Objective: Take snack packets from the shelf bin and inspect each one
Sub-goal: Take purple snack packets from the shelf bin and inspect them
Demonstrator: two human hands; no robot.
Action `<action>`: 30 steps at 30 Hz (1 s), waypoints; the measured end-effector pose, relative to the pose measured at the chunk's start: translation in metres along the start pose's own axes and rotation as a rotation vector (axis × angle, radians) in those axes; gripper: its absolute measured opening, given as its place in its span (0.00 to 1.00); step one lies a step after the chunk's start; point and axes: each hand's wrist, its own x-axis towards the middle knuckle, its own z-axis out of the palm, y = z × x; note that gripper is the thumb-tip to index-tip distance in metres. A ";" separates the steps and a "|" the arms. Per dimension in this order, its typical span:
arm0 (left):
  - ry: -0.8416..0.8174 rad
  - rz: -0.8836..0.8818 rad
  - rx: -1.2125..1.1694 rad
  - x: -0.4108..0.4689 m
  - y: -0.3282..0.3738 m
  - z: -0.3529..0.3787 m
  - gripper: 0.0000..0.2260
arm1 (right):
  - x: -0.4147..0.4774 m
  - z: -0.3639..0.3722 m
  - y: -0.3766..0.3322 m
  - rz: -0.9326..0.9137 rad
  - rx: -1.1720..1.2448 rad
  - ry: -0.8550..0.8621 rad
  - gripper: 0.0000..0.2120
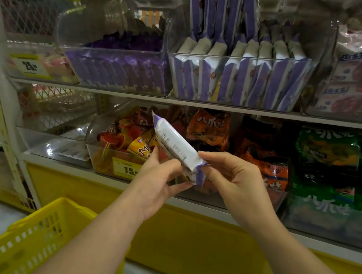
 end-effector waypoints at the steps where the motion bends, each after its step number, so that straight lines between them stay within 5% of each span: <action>1: 0.016 0.005 -0.015 0.000 0.000 0.000 0.28 | 0.000 0.000 -0.001 -0.006 -0.007 -0.005 0.14; 12: 0.043 -0.038 -0.155 0.003 0.004 -0.011 0.12 | 0.008 -0.011 0.002 0.011 0.090 0.057 0.15; 23: -0.018 0.062 -0.212 -0.002 0.004 -0.010 0.12 | 0.006 -0.018 -0.002 0.031 0.178 0.054 0.10; 27: -0.055 0.127 -0.044 -0.007 0.009 -0.005 0.09 | 0.006 -0.016 -0.001 0.032 0.245 0.100 0.10; 30: -0.081 0.255 0.265 -0.008 0.011 0.004 0.23 | 0.008 -0.010 -0.003 0.062 0.384 0.127 0.08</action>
